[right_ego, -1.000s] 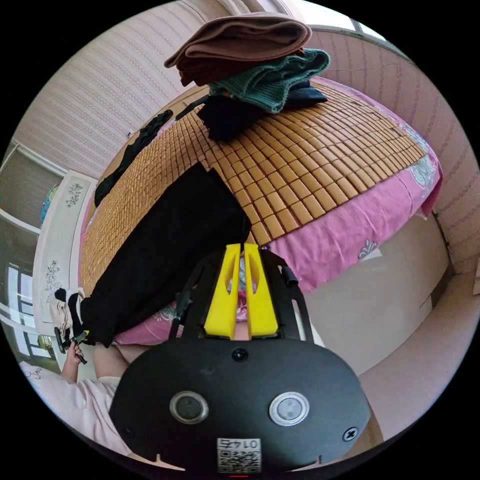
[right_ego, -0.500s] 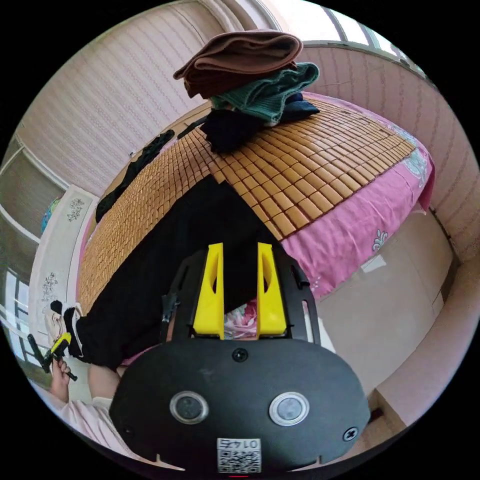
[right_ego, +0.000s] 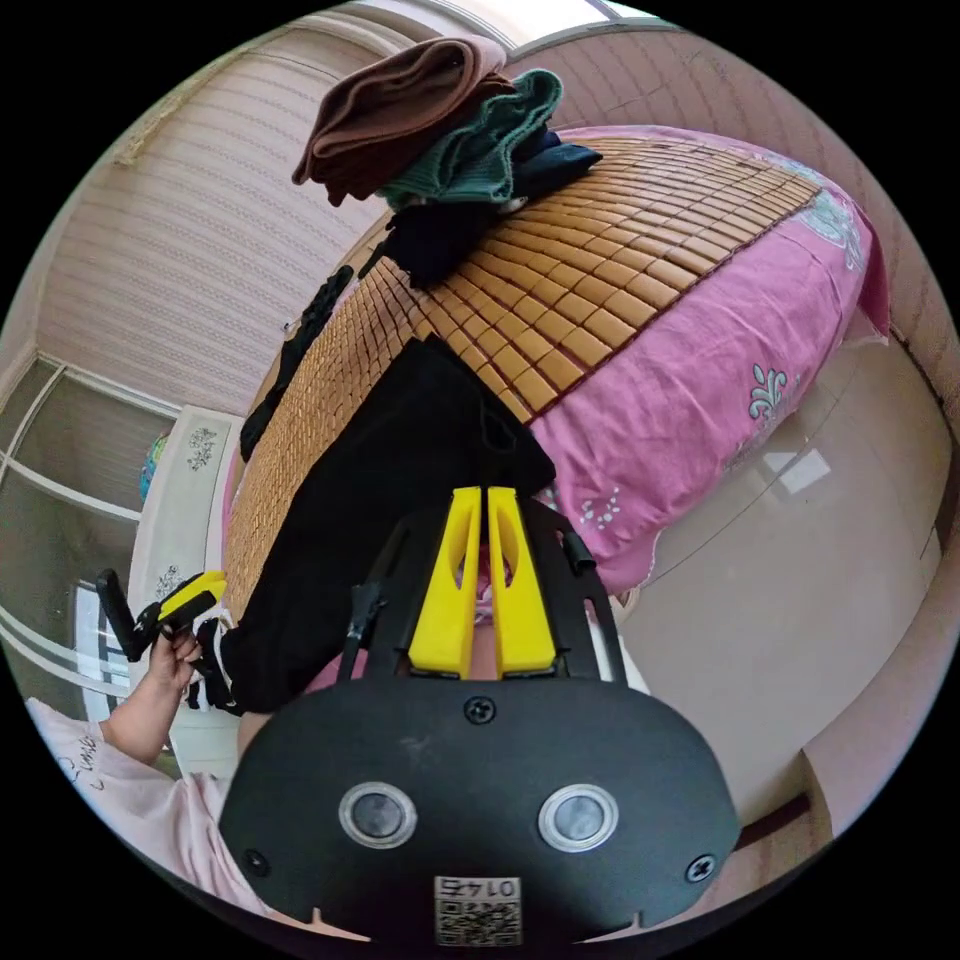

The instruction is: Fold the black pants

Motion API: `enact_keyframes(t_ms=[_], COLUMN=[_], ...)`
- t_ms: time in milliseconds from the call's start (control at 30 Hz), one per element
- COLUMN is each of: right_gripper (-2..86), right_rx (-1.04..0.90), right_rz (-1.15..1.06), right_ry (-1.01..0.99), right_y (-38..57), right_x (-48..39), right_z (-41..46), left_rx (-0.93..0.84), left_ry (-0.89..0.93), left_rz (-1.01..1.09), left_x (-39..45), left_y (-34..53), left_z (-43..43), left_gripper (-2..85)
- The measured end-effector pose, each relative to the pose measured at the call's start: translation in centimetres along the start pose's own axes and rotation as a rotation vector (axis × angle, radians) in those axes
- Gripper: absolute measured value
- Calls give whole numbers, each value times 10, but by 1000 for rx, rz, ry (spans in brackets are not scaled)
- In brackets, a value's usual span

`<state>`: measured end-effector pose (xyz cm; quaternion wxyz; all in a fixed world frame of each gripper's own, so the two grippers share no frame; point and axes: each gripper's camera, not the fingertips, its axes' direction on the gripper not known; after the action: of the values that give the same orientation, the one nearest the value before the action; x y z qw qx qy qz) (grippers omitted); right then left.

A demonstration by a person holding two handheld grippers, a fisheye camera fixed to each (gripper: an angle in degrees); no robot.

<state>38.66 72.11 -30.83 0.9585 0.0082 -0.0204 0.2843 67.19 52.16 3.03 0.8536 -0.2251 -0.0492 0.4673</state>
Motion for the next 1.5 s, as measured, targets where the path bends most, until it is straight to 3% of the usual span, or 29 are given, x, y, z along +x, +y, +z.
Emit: enact_keyframes(t_ms=[300,567,667,700,900,1033,1267,1400,1500], right_gripper=[14,11,6,5,0,0,-1,-2,-3], right_rx=[21,-27,-29,-31,49,-38,-4,49,26], right_rz=[-34,-214,-210,-206,-165,-111,-77,-209,-391], right_ry=[45,269,247,231,133,115,170,247,285], right_y=[16,27,31,32,44,41,70,95,117], right_x=[-3,-51,-52,-50,-51,-47,-64,-110,-163], right_z=[7,26,26,25,5,22,10,1,6], left_rx=[-83,-184,-303,-254,-123,-313,-69,72,66], left_ry=[-32,-5,-85,-73,-28,-7,-19,-89,-226], left_rz=[177,335,416,426,386,292,165,113,24], left_x=[44,113,130,132,132,118,62,9,-28], left_y=[-122,-222,-232,-234,-247,-251,-228,-132,-25], left_z=[92,195,234,230,200,239,131,9,-62], left_gripper=[66,93,45,12,2,41,59,57,55])
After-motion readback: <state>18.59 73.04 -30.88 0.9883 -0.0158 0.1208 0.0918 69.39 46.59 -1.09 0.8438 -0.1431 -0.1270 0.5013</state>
